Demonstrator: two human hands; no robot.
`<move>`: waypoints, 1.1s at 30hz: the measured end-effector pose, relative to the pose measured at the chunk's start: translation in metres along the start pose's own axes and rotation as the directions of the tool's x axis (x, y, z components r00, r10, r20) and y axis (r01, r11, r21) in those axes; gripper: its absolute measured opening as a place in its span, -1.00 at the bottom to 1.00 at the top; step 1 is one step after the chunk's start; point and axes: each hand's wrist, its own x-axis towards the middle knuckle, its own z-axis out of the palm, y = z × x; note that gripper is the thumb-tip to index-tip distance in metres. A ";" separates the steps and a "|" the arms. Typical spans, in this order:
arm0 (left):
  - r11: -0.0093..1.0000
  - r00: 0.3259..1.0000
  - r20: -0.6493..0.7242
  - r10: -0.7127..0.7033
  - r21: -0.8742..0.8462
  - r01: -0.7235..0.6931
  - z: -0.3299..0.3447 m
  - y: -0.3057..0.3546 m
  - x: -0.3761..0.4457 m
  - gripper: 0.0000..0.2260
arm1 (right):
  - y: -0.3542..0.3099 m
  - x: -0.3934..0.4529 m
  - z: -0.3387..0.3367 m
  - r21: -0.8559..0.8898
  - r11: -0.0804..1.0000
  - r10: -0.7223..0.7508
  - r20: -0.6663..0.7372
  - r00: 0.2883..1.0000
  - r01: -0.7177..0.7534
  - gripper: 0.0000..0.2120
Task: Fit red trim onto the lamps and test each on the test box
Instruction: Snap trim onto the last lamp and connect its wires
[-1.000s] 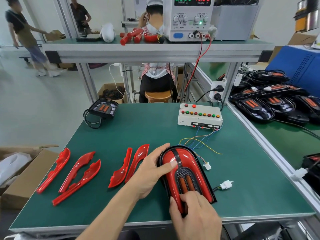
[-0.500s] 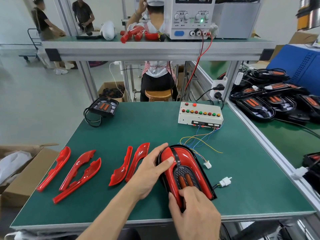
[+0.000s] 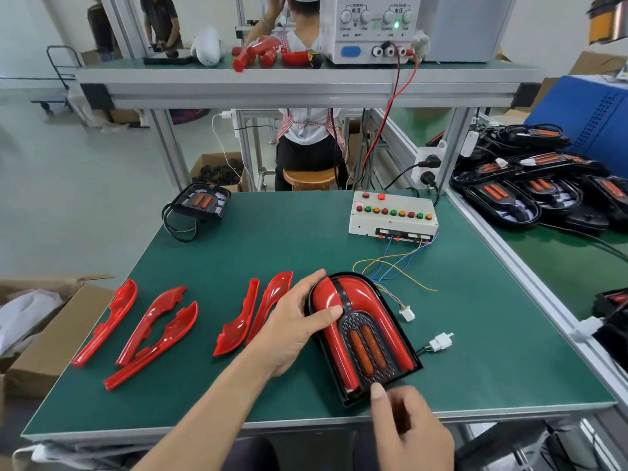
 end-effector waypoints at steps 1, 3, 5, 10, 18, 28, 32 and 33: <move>0.999 1.000 -0.013 -0.014 -0.036 0.013 0.000 -0.001 0.001 -0.29 | -0.002 0.002 -0.004 -0.017 0.993 0.120 0.127 0.985 -0.118 -0.44; 0.994 0.999 -0.038 -0.033 -0.104 0.029 -0.001 -0.002 0.003 -0.29 | -0.005 0.013 -0.008 0.118 0.915 0.323 0.357 0.877 -0.385 -0.51; 0.986 0.997 -0.052 -0.056 -0.162 0.047 0.001 -0.002 0.005 -0.31 | -0.015 0.023 -0.010 0.313 0.742 0.404 0.498 0.768 -0.593 -0.58; 0.982 0.997 -0.057 -0.047 -0.187 0.035 0.007 0.002 0.008 -0.50 | -0.034 0.033 0.002 0.473 0.531 0.402 0.589 0.701 -0.703 -0.33; 0.996 0.999 -0.034 0.018 -0.081 -0.021 0.005 0.004 0.009 -0.39 | -0.041 0.031 0.018 0.550 0.532 0.436 0.474 0.765 -0.644 -0.57; 0.997 0.997 -0.031 0.075 0.027 -0.074 0.005 0.003 0.009 -0.42 | -0.036 0.029 0.018 0.556 0.547 0.408 0.475 0.780 -0.625 -0.52; 0.995 0.995 -0.037 0.092 0.047 -0.090 0.005 0.003 0.008 -0.46 | -0.033 0.028 0.021 0.567 0.575 0.397 0.438 0.807 -0.591 -0.46; 0.994 0.994 -0.045 0.098 0.060 -0.096 0.006 0.002 0.007 -0.47 | -0.032 0.028 0.022 0.568 0.581 0.393 0.431 0.812 -0.583 -0.48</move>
